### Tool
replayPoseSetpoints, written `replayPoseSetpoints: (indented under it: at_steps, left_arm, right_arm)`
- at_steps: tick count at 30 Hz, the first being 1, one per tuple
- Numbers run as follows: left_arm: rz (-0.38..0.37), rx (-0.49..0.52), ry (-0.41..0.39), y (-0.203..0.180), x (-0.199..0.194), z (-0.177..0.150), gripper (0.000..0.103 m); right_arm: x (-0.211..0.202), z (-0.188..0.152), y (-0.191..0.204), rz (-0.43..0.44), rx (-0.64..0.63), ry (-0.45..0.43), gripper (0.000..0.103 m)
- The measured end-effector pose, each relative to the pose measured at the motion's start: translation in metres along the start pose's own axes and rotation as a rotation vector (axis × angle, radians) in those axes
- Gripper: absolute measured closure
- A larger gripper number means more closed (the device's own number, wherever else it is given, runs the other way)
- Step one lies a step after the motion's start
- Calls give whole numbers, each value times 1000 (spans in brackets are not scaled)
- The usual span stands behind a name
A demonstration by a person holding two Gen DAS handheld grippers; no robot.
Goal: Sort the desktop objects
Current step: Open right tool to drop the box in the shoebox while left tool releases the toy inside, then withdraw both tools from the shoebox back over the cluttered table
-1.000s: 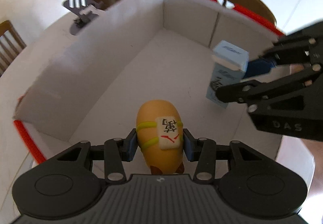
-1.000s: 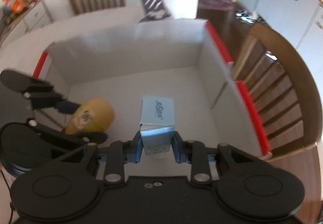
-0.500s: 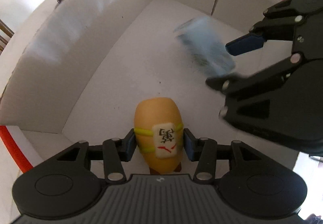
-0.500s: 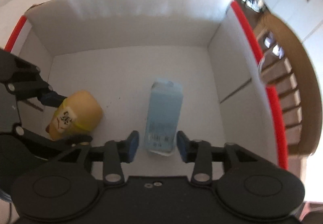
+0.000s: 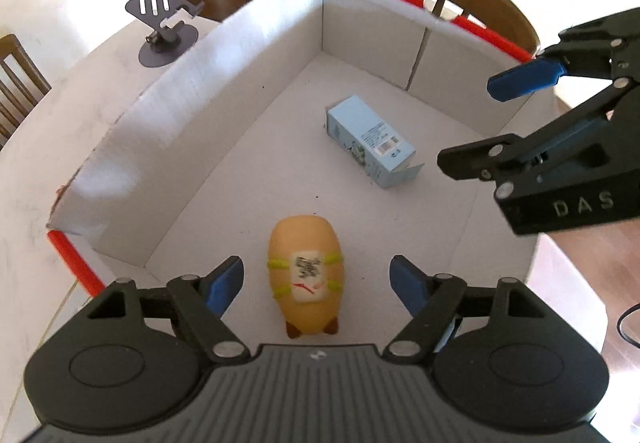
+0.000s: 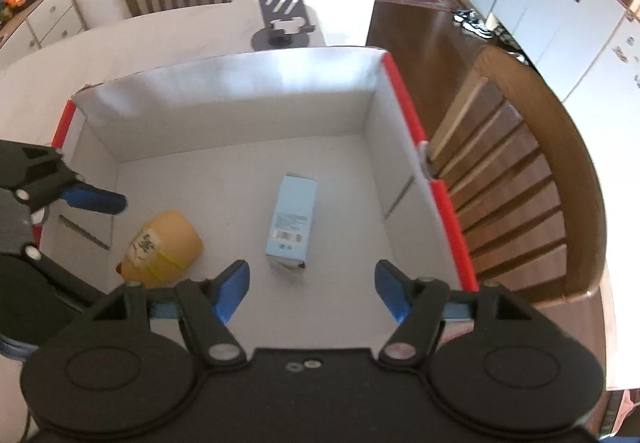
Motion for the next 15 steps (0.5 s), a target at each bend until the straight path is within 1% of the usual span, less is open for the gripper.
replayPoseSetpoints:
  at_steps: [1,2,5,15]
  left_arm:
    - [4,-4,-5,-1,-2,-1,23]
    - [7,-9,-10,9,4,7,23]
    - [11,-30,-34,14,-6,13,23]
    - [53,-101,-174,20,-64,16,23]
  right_arm:
    - [-3,0,-2,-3,8,-6,34]
    - [-7,0,-5,-3,18,-9,34]
    - [-16,0,-9,15,45,-18,35]
    - [-53,7,-2,66,42,-92,35]
Point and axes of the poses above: each gripper's, at about its wrist camera, not at the fingertips, and x roughly the way its jaws point, y to its left, z to its top, the point moved 9 cm from there along x, roughly the way its jaws point, and after that the axes turned 6 degrees about -y, right-handed, at the moved point
